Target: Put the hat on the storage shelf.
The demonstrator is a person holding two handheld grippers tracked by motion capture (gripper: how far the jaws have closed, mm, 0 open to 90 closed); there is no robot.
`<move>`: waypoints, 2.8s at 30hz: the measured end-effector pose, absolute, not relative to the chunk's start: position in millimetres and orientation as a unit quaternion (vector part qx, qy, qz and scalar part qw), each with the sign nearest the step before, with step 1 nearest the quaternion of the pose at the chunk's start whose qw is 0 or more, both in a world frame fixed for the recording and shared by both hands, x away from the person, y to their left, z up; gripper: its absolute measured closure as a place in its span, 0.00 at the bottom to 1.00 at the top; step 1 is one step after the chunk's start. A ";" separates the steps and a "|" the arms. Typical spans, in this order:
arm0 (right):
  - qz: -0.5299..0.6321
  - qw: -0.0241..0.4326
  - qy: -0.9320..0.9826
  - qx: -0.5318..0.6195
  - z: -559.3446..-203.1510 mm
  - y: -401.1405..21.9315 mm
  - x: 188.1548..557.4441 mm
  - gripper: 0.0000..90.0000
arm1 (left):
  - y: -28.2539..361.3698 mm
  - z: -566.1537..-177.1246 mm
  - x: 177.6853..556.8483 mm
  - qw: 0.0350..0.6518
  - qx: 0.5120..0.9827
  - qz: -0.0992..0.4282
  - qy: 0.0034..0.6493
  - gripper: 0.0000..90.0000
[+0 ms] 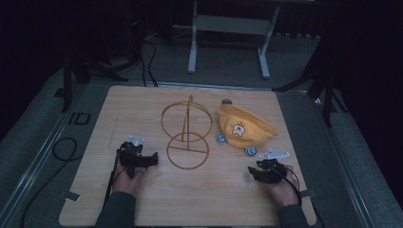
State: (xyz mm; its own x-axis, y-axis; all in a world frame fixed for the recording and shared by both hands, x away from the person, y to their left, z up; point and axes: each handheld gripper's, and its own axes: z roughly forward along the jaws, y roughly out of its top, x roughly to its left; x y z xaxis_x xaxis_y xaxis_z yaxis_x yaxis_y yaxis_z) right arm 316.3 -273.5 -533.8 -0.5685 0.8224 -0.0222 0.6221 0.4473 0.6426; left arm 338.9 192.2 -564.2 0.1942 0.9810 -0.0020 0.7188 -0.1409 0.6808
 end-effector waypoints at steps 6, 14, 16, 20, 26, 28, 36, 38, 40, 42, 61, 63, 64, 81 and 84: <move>0.297 0.174 0.837 0.426 -524.8 -278.6 325.2 0.65 | 192.2 -564.2 338.9 0.283 0.719 0.232 0.591 0.00; 0.291 0.178 0.837 0.429 -524.0 -281.8 340.3 0.65 | 192.0 -564.3 338.9 0.284 0.718 0.232 0.592 0.00; 0.294 0.172 0.834 0.433 -525.6 -282.6 344.9 0.63 | 192.0 -564.3 338.9 0.284 0.718 0.232 0.592 0.00; 0.290 0.171 0.834 0.437 -528.4 -283.5 353.8 0.59 | 192.0 -564.4 338.9 0.284 0.718 0.232 0.592 0.00; 0.301 0.158 0.824 0.452 -530.6 -283.0 365.0 0.53 | 192.0 -564.3 338.9 0.285 0.718 0.232 0.592 0.00; 0.304 0.157 0.821 0.457 -531.5 -283.4 368.0 0.52 | 192.1 -564.3 338.9 0.284 0.718 0.232 0.592 0.00; 0.318 0.147 0.816 0.460 -535.2 -283.9 376.8 0.54 | 192.1 -564.3 338.9 0.284 0.718 0.232 0.592 0.00; 0.317 0.147 0.816 0.460 -535.4 -283.6 377.2 0.54 | 192.1 -564.3 338.9 0.284 0.718 0.232 0.592 0.00; 0.320 0.137 0.812 0.469 -538.3 -283.2 381.0 0.60 | 192.0 -564.3 338.9 0.284 0.718 0.232 0.592 0.00; 0.315 0.132 0.816 0.467 -540.9 -282.3 381.9 0.61 | 192.1 -564.3 338.9 0.284 0.718 0.232 0.592 0.00; 0.353 0.148 0.831 0.403 -522.4 -274.9 370.3 0.93 | 192.0 -564.3 338.9 0.285 0.718 0.232 0.592 0.00; 0.355 0.151 0.831 0.401 -520.6 -274.4 370.2 0.93 | 192.0 -564.3 338.9 0.284 0.718 0.232 0.592 0.00; 0.359 0.154 0.832 0.394 -516.0 -273.2 370.4 0.93 | 192.1 -564.3 338.9 0.284 0.718 0.232 0.591 0.00; 0.378 0.171 0.831 0.371 -489.6 -267.7 372.0 0.93 | 192.0 -564.3 338.9 0.284 0.718 0.232 0.592 0.00; 0.382 0.175 0.829 0.368 -482.0 -267.3 372.8 0.93 | 192.0 -564.3 338.9 0.284 0.718 0.232 0.592 0.00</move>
